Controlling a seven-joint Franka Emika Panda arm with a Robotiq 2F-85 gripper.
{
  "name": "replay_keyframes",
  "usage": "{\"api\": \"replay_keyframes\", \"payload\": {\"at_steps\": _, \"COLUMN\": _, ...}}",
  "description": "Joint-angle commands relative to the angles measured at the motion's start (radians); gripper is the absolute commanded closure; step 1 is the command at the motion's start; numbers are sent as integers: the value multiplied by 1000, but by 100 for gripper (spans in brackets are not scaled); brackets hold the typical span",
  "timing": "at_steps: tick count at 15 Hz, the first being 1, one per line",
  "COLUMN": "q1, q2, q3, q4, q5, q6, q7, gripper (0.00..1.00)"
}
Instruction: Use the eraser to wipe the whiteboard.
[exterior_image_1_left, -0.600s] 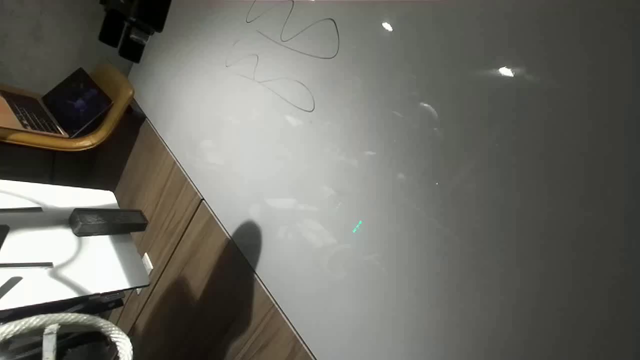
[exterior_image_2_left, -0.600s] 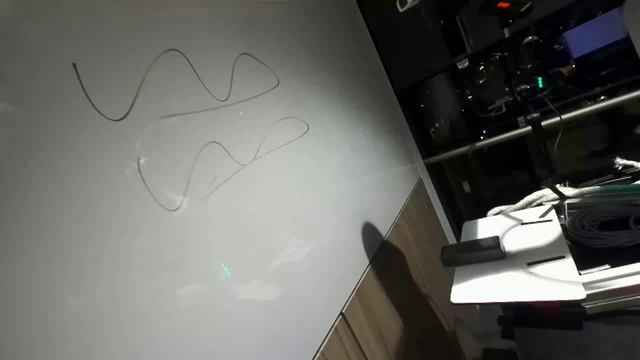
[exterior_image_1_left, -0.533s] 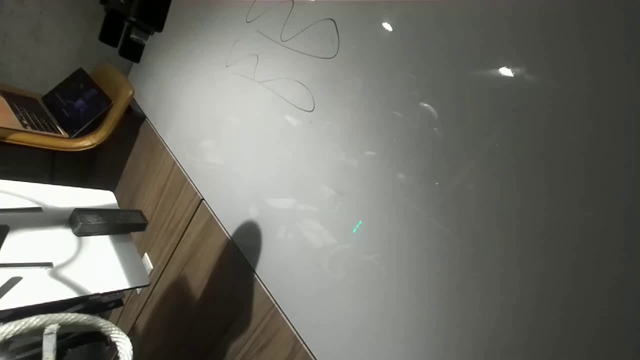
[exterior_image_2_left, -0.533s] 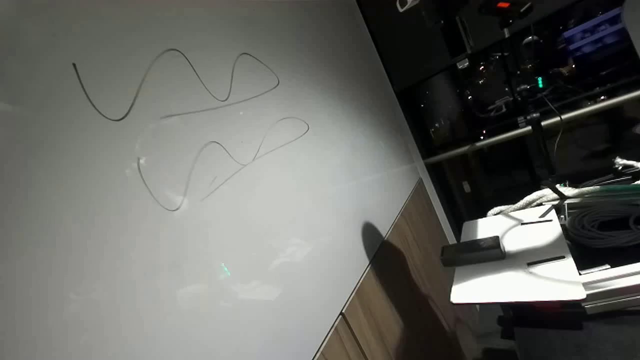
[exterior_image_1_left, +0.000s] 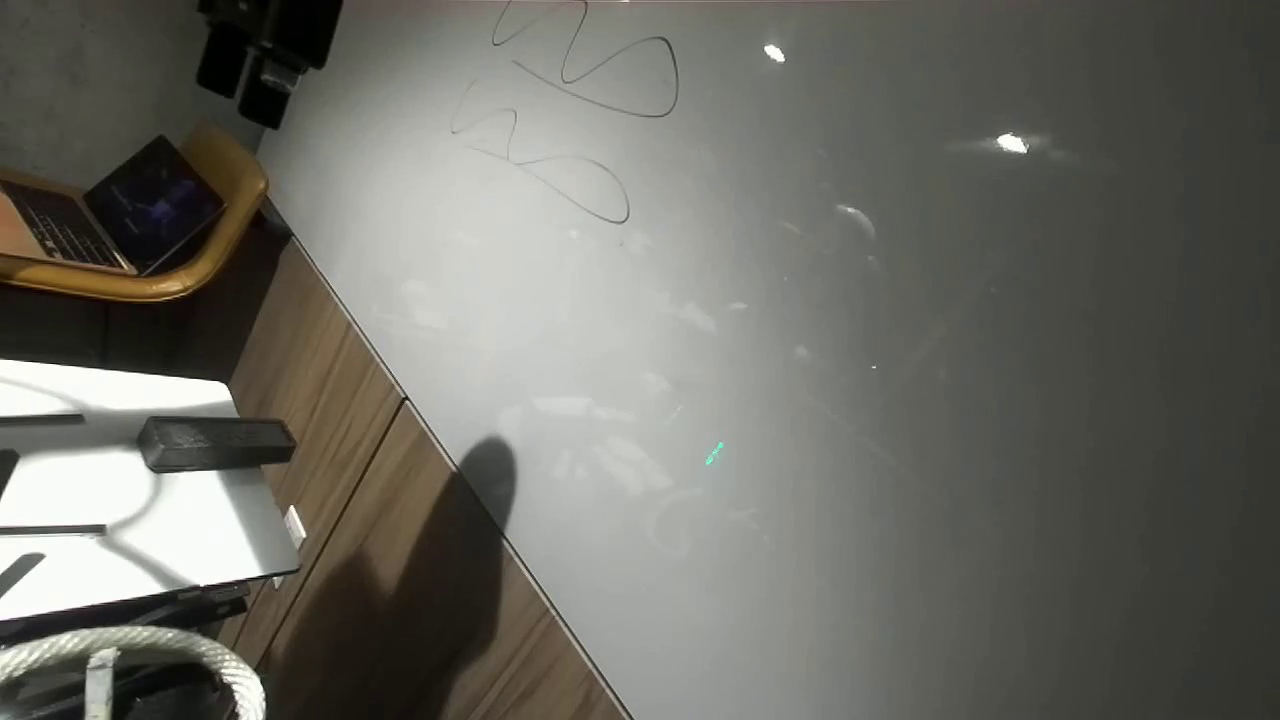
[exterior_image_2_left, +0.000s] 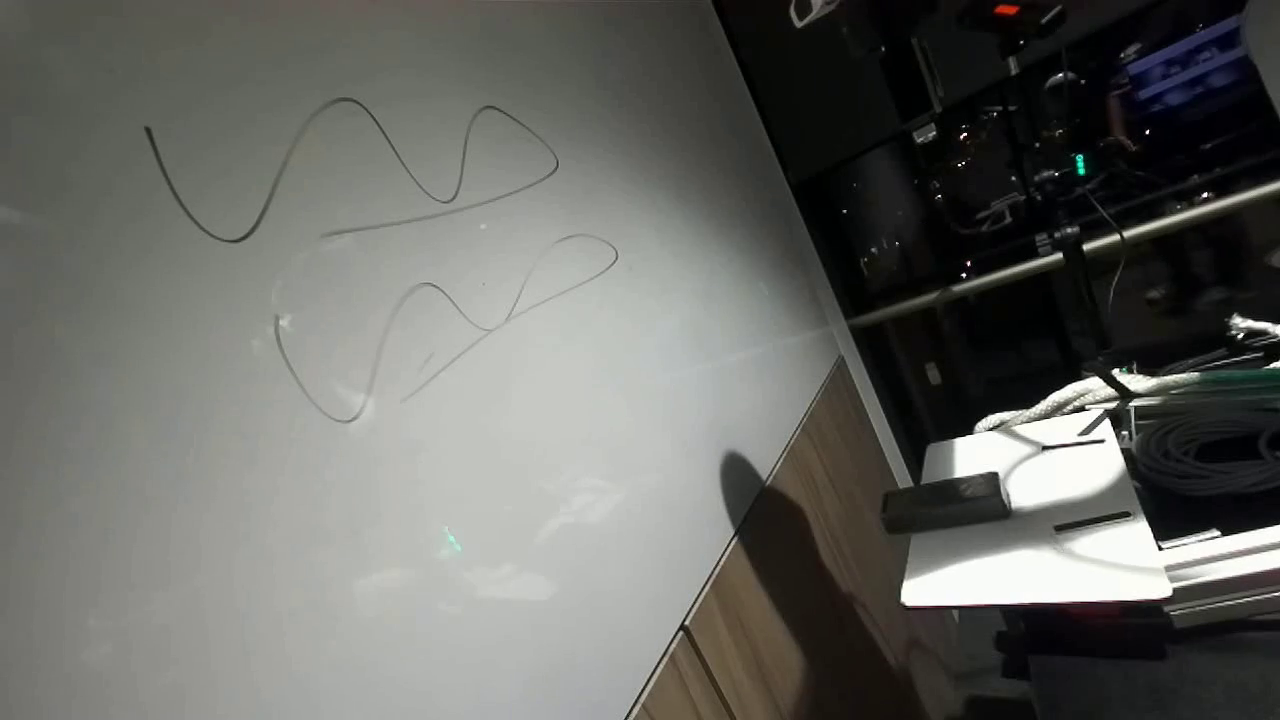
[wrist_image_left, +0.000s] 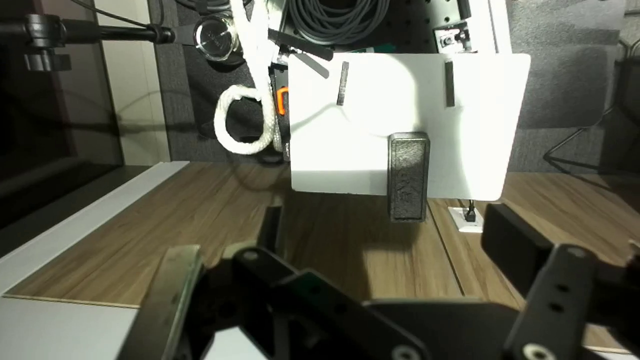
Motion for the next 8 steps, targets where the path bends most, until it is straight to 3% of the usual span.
{"api": "replay_keyframes", "payload": {"at_steps": 1, "q1": 52, "q2": 66, "q3": 69, "q4": -7, "q5": 26, "q6": 116, "q7": 55, "gripper": 0}}
{"api": "replay_keyframes", "payload": {"at_steps": 5, "q1": 69, "q2": 223, "q3": 171, "q4": -2, "q5": 3, "q6": 374, "q7": 152, "gripper": 0}}
{"api": "replay_keyframes", "payload": {"at_steps": 8, "q1": 43, "q2": 359, "q3": 196, "q4": -9, "q5": 5, "q6": 529, "q7": 248, "gripper": 0}}
